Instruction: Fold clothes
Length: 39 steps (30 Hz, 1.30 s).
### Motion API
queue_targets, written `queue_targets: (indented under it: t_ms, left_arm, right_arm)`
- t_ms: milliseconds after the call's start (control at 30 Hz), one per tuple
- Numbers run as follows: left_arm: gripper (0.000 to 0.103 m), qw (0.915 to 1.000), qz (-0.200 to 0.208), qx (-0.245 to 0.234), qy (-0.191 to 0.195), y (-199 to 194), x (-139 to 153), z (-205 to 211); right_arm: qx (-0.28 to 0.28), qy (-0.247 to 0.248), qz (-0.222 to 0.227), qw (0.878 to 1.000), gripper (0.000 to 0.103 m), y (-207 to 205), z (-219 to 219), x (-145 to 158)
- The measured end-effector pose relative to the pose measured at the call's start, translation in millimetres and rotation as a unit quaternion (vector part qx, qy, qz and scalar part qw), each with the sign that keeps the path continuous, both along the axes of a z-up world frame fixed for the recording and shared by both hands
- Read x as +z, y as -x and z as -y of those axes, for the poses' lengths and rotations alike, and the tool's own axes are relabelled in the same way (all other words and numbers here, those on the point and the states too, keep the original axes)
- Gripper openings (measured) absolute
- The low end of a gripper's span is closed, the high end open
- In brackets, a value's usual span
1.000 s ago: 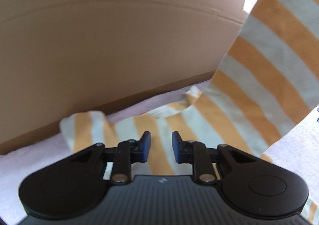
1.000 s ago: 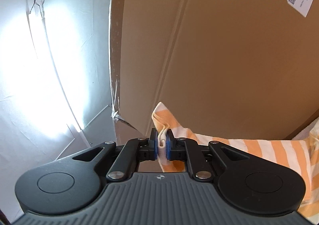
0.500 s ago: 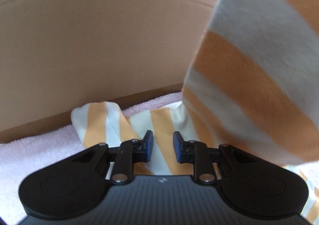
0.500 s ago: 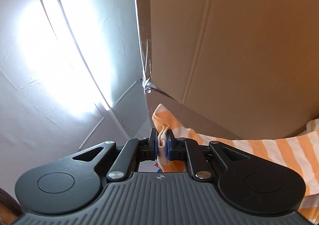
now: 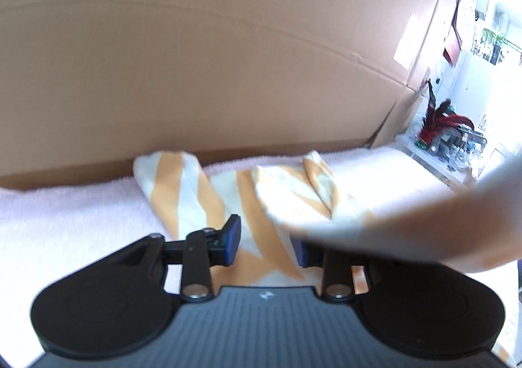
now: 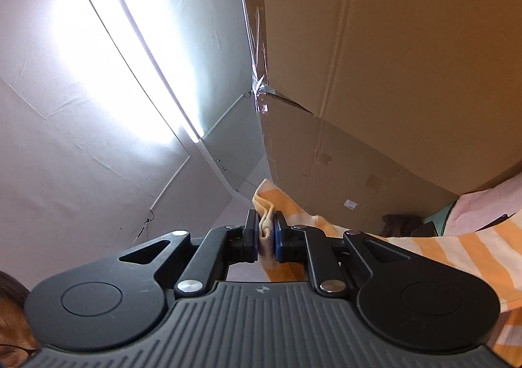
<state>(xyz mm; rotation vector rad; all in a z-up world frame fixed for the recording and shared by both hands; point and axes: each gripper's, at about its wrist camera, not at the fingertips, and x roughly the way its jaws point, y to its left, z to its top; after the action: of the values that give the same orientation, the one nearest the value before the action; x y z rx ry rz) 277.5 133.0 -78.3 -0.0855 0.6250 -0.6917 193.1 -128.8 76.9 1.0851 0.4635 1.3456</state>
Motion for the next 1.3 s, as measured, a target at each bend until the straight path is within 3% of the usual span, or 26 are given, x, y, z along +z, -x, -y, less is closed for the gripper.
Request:
queue_targets:
  t_ms: [267,400,467,567,733,833,967,1133,1300]
  left_arm:
    - [0.055,0.9993,-0.023,-0.008,0.030,39.8,-8.9,9.3]
    - [0.059,0.9996,-0.021,0.000,0.020,61.6,-15.6,4.7]
    - [0.061,0.9998,-0.016,0.008,0.011,68.8,-12.3,-1.2]
    - [0.061,0.9998,-0.010,0.014,0.014,88.0,-5.7,-14.1]
    - [0.070,0.9992,-0.002,-0.015,0.036,139.0,2.7,-26.8]
    - [0.070,0.9985,0.009,-0.042,0.034,163.9,-0.2,-23.1]
    - [0.070,0.9988,0.004,-0.034,0.034,171.0,-7.8,-17.7]
    - [0.070,0.9977,-0.021,-0.020,0.061,158.2,-14.0,-18.5]
    - [0.056,0.9973,-0.048,-0.026,0.050,154.8,-19.5,-10.2]
  right_arm:
    - [0.009,0.017,0.019,1.000,0.013,25.9,-5.3,-11.4]
    - [-0.018,0.064,-0.002,0.998,0.013,32.7,-1.9,-36.1]
    - [-0.033,0.108,-0.002,0.994,0.018,45.1,3.2,-52.1]
    - [-0.054,0.179,0.004,0.982,0.029,66.4,11.4,-76.7]
    - [-0.100,0.302,0.029,0.948,0.029,111.7,18.8,-111.0]
    - [-0.127,0.350,0.052,0.927,0.029,132.1,19.5,-123.8]
    - [-0.158,0.401,0.061,0.900,0.030,133.8,12.3,-135.4]
    - [-0.181,0.400,0.050,0.897,0.034,132.4,13.3,-144.4]
    - [-0.199,0.406,0.059,0.890,0.028,140.6,19.7,-145.8]
